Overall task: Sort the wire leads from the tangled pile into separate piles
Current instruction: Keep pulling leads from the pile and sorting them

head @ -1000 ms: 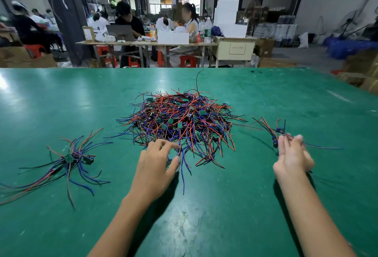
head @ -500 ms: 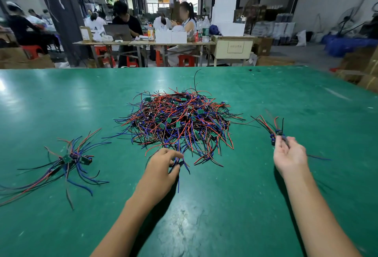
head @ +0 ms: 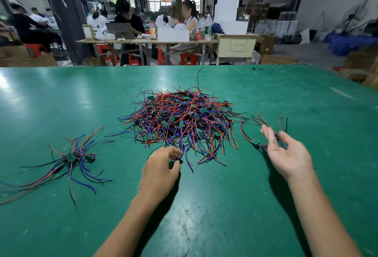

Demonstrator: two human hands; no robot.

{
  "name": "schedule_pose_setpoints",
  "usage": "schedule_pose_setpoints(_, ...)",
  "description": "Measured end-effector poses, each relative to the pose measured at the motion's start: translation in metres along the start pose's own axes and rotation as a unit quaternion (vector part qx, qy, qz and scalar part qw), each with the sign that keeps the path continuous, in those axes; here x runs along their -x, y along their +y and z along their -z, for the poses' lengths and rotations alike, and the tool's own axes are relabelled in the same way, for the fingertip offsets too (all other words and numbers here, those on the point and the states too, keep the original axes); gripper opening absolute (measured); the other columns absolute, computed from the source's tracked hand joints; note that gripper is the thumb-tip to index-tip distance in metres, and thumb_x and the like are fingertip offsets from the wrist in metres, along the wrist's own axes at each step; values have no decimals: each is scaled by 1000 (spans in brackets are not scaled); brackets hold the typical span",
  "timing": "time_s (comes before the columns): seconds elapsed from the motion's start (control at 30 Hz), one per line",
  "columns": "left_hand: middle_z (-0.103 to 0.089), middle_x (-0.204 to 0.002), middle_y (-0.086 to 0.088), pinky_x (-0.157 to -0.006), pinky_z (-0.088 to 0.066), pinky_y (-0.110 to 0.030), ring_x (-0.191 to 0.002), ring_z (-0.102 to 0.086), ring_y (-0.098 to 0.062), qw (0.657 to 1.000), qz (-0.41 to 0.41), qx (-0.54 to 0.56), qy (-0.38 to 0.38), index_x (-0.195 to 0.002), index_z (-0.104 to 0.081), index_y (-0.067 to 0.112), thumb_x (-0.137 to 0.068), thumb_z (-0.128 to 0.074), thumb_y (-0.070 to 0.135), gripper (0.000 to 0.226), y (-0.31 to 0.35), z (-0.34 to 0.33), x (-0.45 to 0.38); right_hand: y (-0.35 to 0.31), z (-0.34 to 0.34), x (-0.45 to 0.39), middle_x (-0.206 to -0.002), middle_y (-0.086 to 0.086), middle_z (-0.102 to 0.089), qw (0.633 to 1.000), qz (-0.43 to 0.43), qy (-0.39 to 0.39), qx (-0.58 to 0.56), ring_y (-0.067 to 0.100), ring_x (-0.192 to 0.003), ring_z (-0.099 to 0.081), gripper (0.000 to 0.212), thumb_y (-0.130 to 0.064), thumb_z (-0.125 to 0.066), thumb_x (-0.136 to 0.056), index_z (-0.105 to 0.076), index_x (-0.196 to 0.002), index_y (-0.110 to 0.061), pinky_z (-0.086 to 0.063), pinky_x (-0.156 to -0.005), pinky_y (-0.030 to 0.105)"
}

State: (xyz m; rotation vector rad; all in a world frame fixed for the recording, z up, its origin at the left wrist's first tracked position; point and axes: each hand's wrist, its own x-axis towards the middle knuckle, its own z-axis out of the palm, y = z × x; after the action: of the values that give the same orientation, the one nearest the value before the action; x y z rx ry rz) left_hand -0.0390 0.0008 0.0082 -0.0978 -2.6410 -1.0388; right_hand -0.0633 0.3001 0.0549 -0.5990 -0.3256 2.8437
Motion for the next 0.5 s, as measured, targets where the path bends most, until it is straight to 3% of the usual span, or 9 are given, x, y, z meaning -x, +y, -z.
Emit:
schedule_pose_setpoints(0.1,-64,-93,18,-75,-48,-30,-73,-56,4,1000,6,-10,6,-103,-68,35,-90,-64,21,20,1,1,0,-12,3,-3,-138,21,-57,997,70,-15,21,28,-112,-67,33,0,-34,-106,-42,-137,10,-58,-89,29)
schedule_pose_setpoints(0.17,-63,-94,18,-77,-47,-30,-77,-57,3,1000,3,-18,8,-104,-67,36,-91,-63,22,20,1,1,1,-11,3,-4,-136,22,-59,978,151,2,145,19,-85,-75,21,1,-33,-104,-43,-123,3,-60,-78,25)
schedule_pose_setpoints(0.2,-63,-95,17,-78,-47,-31,-80,-58,0,1000,0,-23,7,-104,-67,35,-91,-62,22,19,1,0,1,-8,3,-5,-130,22,-63,954,206,24,216,17,-70,-74,23,0,-35,-103,-37,-125,-3,-60,-69,24)
schedule_pose_setpoints(0.27,-63,-96,16,-82,-48,-32,-88,-58,-8,999,-11,-35,1,-105,-68,34,-92,-61,23,18,2,-1,2,-2,5,-7,-115,12,-71,880,331,59,336,15,-51,-69,51,-6,-43,-99,-22,-146,-13,-58,-56,25)
schedule_pose_setpoints(0.33,-62,-97,15,-85,-49,-33,-95,-57,-10,999,-21,-43,-2,-105,-68,33,-92,-61,23,18,2,-2,3,1,7,-10,-124,1,-68,819,418,56,390,15,-54,-70,77,-13,-51,-97,-5,-159,-19,-59,-58,27)
schedule_pose_setpoints(0.4,-62,-97,15,-87,-49,-35,-97,-56,-11,999,-24,-44,-1,-105,-69,32,-92,-61,24,18,2,-2,3,-3,9,-13,-149,6,-52,791,475,40,382,16,-70,-75,84,-12,-52,-96,2,-160,-19,-60,-67,26)
schedule_pose_setpoints(0.47,-62,-97,14,-88,-50,-35,-97,-56,-11,999,-25,-42,-1,-105,-69,32,-92,-61,24,17,2,-2,2,-8,12,-13,-157,12,-41,716,561,27,414,14,-89,-74,84,-12,-52,-93,-4,-161,-21,-57,-79,20)
schedule_pose_setpoints(0.5,-62,-97,13,-88,-50,-36,-97,-56,-11,999,-26,-41,-3,-105,-69,32,-93,-60,24,17,2,-2,3,-9,15,-13,-152,12,-48,665,599,18,446,12,-96,-71,77,-13,-52,-92,-15,-159,-21,-52,-84,15)
